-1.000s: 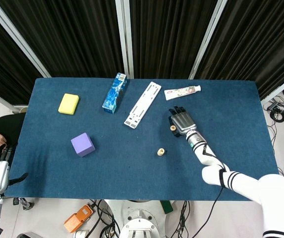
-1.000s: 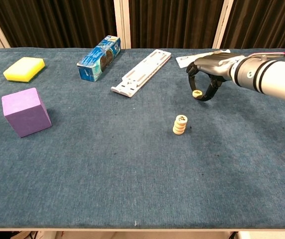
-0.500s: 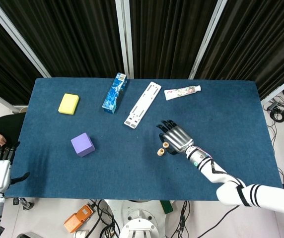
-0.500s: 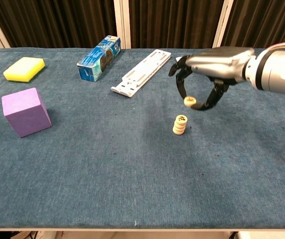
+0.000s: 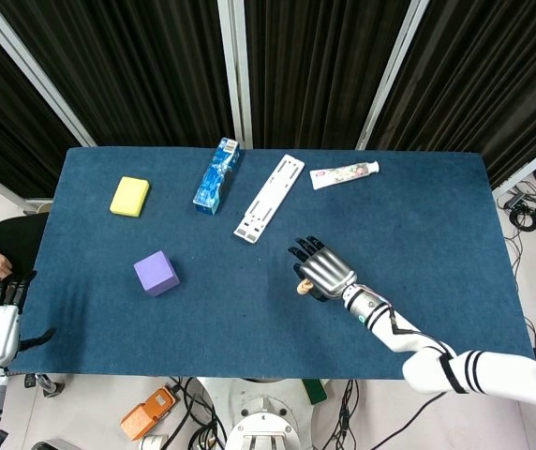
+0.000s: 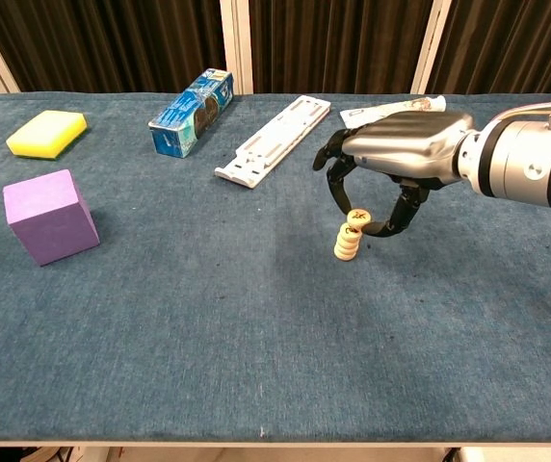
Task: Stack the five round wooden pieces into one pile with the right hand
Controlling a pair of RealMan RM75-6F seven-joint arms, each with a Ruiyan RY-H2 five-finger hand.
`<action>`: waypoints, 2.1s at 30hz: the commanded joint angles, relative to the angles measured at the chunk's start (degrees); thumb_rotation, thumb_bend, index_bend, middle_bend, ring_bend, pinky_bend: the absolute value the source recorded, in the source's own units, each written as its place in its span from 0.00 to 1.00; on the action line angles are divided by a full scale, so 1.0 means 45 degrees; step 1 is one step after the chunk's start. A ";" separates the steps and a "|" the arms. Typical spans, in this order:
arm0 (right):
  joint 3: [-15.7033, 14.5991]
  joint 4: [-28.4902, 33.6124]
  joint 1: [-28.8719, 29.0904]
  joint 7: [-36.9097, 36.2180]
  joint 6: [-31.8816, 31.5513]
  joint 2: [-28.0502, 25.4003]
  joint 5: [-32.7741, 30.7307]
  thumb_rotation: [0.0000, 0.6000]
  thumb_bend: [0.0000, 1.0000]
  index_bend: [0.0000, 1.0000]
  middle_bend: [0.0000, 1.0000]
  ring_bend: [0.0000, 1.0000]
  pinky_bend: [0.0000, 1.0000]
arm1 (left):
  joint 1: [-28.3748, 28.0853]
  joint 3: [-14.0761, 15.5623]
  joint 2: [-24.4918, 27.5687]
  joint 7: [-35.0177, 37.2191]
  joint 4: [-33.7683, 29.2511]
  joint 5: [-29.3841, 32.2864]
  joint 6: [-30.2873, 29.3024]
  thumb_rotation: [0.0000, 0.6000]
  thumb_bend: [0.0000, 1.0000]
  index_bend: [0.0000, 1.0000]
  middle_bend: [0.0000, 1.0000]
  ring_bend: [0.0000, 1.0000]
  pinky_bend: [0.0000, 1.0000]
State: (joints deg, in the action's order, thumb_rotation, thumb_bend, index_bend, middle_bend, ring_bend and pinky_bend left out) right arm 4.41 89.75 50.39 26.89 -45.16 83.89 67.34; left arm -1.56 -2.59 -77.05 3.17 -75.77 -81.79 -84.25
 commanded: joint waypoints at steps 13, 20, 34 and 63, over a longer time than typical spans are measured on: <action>-0.0075 -0.0096 0.0079 0.0040 -0.0059 0.0111 -0.0080 1.00 0.50 0.54 0.18 0.10 0.14 | -0.0014 -0.0012 -0.0039 0.0012 0.0058 0.0005 0.0030 1.00 0.03 0.09 0.11 0.07 0.02; -0.0127 -0.0167 0.0085 -0.0053 -0.0052 0.0169 -0.0056 1.00 0.49 0.53 0.18 0.10 0.14 | 0.0009 -0.0011 -0.0036 0.0009 0.0032 0.0028 0.0022 1.00 0.03 0.09 0.11 0.07 0.02; -0.0180 -0.0198 0.0107 -0.0213 -0.0069 0.0227 0.0128 1.00 0.49 0.49 0.18 0.10 0.14 | 0.0029 -0.0002 -0.0058 0.0059 0.0112 0.0034 0.0032 1.00 0.03 0.09 0.11 0.07 0.02; -0.1739 0.2179 -0.7272 -0.3792 -0.9994 -0.4461 0.2974 1.00 0.41 0.04 0.10 0.00 0.06 | -0.0402 -0.0234 0.0008 -0.0009 -0.0202 -0.0591 -0.0311 1.00 0.03 0.09 0.11 0.07 0.02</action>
State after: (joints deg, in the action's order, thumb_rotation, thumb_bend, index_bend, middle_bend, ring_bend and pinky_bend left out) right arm -0.63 99.26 22.97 14.31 -85.15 66.72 77.83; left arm -3.22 -3.59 -77.01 3.31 -76.48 -84.34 -85.64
